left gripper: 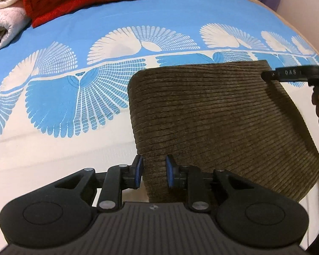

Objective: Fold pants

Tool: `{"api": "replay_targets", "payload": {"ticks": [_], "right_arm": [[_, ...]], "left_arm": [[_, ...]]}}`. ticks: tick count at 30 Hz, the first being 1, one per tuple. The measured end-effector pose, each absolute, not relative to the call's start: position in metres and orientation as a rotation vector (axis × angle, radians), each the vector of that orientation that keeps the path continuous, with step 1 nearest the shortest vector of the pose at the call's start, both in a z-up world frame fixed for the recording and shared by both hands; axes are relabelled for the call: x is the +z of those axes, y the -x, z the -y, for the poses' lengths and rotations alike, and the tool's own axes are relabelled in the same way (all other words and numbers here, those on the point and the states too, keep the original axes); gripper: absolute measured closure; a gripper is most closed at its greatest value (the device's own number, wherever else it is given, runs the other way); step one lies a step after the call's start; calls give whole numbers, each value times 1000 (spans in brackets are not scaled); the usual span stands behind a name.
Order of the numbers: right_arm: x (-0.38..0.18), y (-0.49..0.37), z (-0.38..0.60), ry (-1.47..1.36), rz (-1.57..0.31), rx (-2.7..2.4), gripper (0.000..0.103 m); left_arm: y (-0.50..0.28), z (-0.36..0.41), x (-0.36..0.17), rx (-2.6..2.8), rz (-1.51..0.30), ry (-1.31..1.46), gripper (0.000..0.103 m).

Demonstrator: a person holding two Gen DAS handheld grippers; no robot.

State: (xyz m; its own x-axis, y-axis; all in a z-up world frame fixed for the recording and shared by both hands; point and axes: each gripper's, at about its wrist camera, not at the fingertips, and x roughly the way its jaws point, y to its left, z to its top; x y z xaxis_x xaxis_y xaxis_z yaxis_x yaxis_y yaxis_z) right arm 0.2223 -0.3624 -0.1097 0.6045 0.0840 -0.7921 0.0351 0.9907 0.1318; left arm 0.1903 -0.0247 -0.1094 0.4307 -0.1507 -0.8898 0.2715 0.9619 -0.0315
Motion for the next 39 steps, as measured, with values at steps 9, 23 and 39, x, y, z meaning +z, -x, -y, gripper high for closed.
{"api": "replay_targets", "payload": {"ticks": [9, 23, 39], "right_arm": [[-87, -196, 368, -196, -917, 26, 51], [-64, -71, 388, -110, -1094, 80, 34], [-12, 112, 363, -221, -674, 55, 7]], "left_arm": [[-175, 11, -85, -305, -1066, -72, 73], [-106, 23, -67, -268, -1100, -228, 43], [66, 76, -41, -116, -867, 12, 0]]}}
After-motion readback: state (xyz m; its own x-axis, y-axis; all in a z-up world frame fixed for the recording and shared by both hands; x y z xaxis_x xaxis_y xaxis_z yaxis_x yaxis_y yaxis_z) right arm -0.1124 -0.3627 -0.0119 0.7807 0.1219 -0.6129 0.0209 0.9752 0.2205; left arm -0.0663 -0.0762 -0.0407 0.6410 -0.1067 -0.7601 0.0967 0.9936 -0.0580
